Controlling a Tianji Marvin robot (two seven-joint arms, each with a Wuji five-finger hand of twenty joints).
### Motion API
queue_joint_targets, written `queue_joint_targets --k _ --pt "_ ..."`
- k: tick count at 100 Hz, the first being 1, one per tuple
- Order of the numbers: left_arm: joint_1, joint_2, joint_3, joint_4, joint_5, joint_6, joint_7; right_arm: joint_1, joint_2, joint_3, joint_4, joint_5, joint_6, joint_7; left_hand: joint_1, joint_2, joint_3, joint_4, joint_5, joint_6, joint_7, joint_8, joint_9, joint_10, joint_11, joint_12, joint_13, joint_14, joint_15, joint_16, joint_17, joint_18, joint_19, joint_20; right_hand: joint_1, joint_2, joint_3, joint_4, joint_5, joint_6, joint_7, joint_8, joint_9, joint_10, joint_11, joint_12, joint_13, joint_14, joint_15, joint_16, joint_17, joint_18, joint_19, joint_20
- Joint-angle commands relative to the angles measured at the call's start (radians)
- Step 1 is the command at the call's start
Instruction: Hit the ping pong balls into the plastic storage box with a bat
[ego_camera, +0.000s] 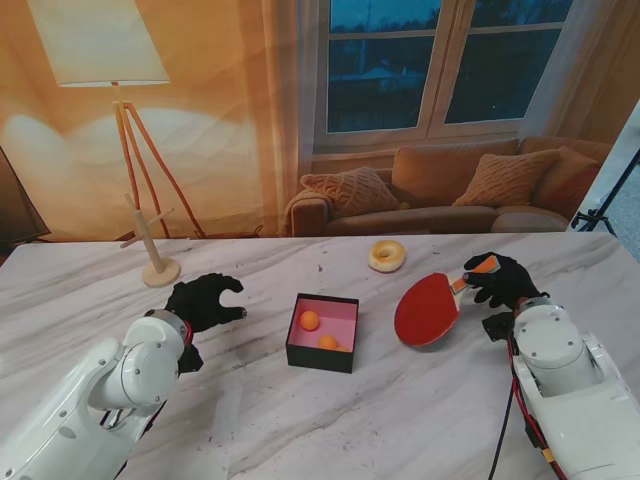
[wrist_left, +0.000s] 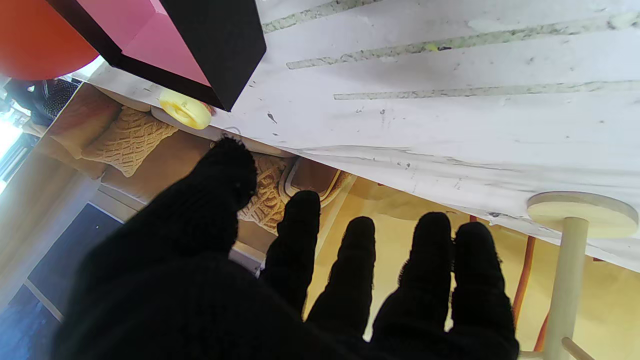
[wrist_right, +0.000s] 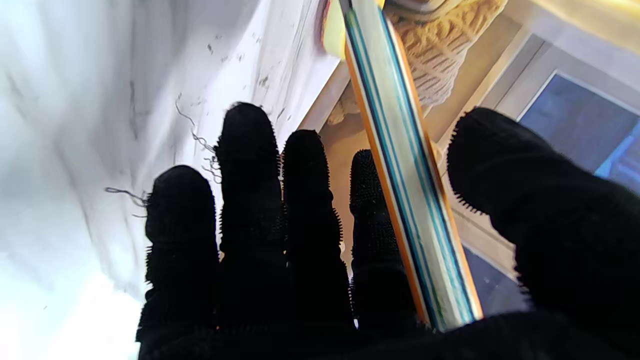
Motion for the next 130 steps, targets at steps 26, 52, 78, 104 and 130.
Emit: queue_joint_targets --k 26,52,78,104,130 --pt "0.0 -0.01 0.001 0.007 -0.009 0.016 0.008 0.014 -0.01 0.017 0.036 -0.042 0.033 -0.032 0.015 0.018 0.017 0.021 0.022 0.022 0.009 0.005 0.019 0.02 0.017 -0.001 -0.045 0.006 0.011 0.013 -0.006 -0.021 0.025 0.016 0.032 -0.01 0.048 -0.065 0.185 -0.018 0.11 -0.006 0.152 0.009 0.051 0.02 0.134 0.018 0.102 -0.021 0.125 0.031 0.163 -0.071" --pt "0.002 -0.01 0.0 0.003 -0.01 0.022 0.007 0.055 -0.016 0.0 0.106 -0.079 0.086 -0.064 0.018 0.022 0.011 0.022 0.024 0.024 0.008 0.003 0.02 0.019 0.017 -0.001 -0.046 0.007 0.012 0.013 -0.012 -0.021 0.023 0.009 0.032 0.017 0.034 -0.091 0.174 -0.032 0.145 -0.048 0.126 -0.001 0.039 0.02 0.091 0.015 0.134 -0.009 0.082 0.028 0.202 -0.058" --pt "0.002 -0.01 -0.002 0.004 -0.015 0.022 0.008 0.099 -0.017 -0.025 0.19 -0.104 0.128 -0.071 0.018 0.022 0.005 0.022 0.024 0.023 0.006 0.002 0.023 0.02 0.016 -0.001 -0.045 0.007 0.012 0.012 -0.013 -0.021 0.021 0.005 -0.001 0.058 0.019 -0.031 0.155 -0.028 0.092 -0.016 0.038 -0.005 0.006 0.016 -0.029 0.007 0.059 -0.011 -0.048 0.01 0.093 -0.038" --pt "0.001 -0.01 0.0 0.005 -0.021 0.022 0.006 0.129 -0.016 -0.047 0.261 -0.116 0.16 -0.064 0.019 0.026 0.0 0.023 0.025 0.024 0.005 0.001 0.024 0.022 0.016 -0.001 -0.047 0.006 0.01 0.012 -0.013 -0.021 0.022 0.003 -0.041 0.087 -0.011 0.033 0.108 -0.025 0.025 0.028 -0.083 -0.006 -0.037 0.004 -0.139 -0.001 -0.012 -0.014 -0.156 -0.016 0.002 -0.021" --pt "-0.004 -0.011 0.004 0.008 -0.025 0.024 0.005 0.157 -0.013 -0.077 0.322 -0.144 0.186 -0.057 0.019 0.028 -0.004 0.023 0.026 0.025 0.005 0.001 0.025 0.022 0.016 -0.001 -0.047 0.006 0.01 0.012 -0.013 -0.021 0.023 0.002 -0.063 0.105 -0.036 0.042 0.052 -0.013 -0.021 0.046 -0.159 -0.014 -0.056 -0.003 -0.224 -0.019 -0.09 -0.022 -0.236 -0.032 -0.098 -0.007"
